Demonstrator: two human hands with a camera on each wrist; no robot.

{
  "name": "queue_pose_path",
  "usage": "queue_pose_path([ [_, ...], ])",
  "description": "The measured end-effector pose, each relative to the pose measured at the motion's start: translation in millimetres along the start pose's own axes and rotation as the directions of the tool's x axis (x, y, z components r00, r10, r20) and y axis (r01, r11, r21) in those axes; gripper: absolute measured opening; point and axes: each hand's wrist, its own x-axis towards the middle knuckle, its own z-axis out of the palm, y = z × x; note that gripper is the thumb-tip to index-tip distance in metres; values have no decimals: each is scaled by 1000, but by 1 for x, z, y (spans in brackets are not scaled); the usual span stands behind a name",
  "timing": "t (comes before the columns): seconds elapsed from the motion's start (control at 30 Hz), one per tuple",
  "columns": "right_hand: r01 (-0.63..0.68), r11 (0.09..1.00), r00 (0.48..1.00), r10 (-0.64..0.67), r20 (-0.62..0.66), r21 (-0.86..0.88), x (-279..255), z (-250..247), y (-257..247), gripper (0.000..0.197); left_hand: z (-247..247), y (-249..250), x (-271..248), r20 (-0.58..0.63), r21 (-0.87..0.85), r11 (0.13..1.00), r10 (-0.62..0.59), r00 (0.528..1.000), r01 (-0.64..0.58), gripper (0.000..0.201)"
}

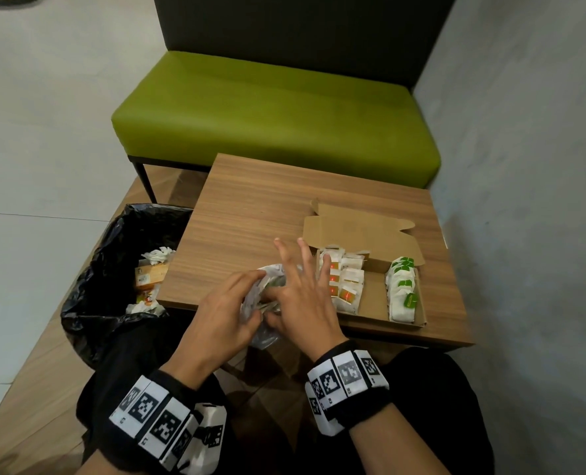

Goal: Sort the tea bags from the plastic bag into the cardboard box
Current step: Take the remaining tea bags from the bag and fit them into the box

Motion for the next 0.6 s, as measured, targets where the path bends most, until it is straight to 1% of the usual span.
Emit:
queue_pose_path([
  [0.07, 5, 998, 1000, -3, 21, -63, 2, 1, -1, 16, 0, 0, -1, -2, -17, 1000, 0, 1000, 0, 62],
  [0.13, 23, 996, 1000, -21, 22, -90, 3, 0, -1, 17, -1, -2, -1, -3, -22, 1000, -1, 1000, 1, 62],
  [0.2, 20, 998, 1000, -20, -5, -51, 3, 1, 0, 20, -2, -4, -1, -4, -19, 1000, -8, 1000, 8, 62],
  [0.27, 2, 1000, 999, -2, -38, -6, 0, 2, 1, 19, -4, -6, 0, -7, -15, 1000, -15, 1000, 15, 62],
  [0.3, -2, 1000, 999, 2, -37, -2, -1, 2, 3, 16, -5, -7, 0, -9, -17, 1000, -16, 1000, 16, 61],
  [0.4, -11, 999, 1000, 12, 13, -36, 0, 2, 4, 20, -6, -7, 1, -7, -24, 1000, -10, 1000, 9, 60],
  [0.5, -21, 992, 999, 25, 30, -127, 4, 5, 0, 13, -5, -3, 2, 9, -25, 1000, -3, 1000, 3, 60],
  [0.6, -43, 990, 999, 44, 4, -135, 7, 15, -2, 4, -5, -3, 2, 17, -24, 1000, -9, 1000, 9, 60],
])
